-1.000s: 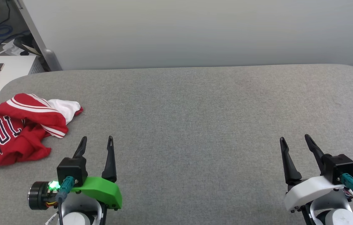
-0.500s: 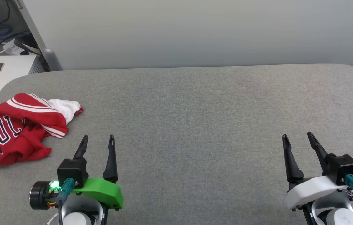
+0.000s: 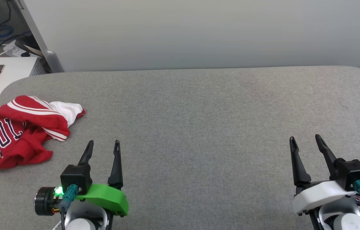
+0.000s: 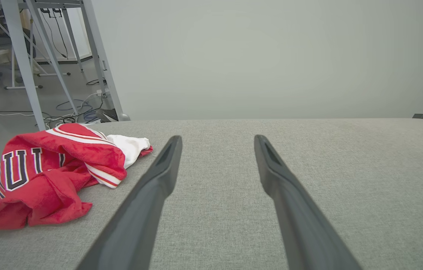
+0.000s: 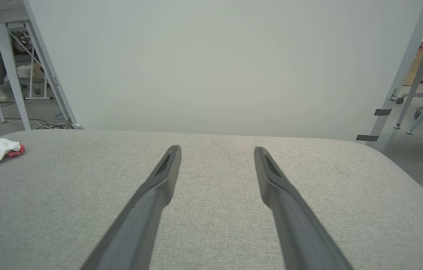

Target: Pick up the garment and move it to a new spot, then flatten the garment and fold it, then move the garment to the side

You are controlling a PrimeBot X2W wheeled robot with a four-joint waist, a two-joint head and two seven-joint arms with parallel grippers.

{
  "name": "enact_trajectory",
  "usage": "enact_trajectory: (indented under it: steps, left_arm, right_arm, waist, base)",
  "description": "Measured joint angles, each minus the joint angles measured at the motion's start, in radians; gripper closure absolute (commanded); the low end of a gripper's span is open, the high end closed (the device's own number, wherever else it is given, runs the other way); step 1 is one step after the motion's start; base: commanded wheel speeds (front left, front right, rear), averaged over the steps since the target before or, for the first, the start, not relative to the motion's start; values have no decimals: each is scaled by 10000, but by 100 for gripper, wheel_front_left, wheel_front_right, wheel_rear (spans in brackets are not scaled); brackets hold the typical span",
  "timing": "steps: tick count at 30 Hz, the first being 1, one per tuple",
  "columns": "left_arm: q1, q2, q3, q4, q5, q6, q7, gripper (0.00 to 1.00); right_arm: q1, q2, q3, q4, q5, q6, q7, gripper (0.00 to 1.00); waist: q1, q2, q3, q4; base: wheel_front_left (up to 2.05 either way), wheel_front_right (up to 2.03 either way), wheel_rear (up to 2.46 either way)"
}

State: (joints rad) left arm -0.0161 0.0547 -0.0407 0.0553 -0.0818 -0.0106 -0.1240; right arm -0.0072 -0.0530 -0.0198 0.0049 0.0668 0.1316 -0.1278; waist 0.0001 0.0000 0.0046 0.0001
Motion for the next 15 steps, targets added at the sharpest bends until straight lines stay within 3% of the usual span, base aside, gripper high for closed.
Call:
enact_trajectory:
  steps: [15]
  left_arm:
    - [3, 0, -88, 105, -165, -29, -345, 0]
  right_arm:
    - [0, 0, -59, 71, 184, 0, -332, 0]
  waist:
    - [0, 0, 58, 10]
  base:
    - [0, 0, 0]
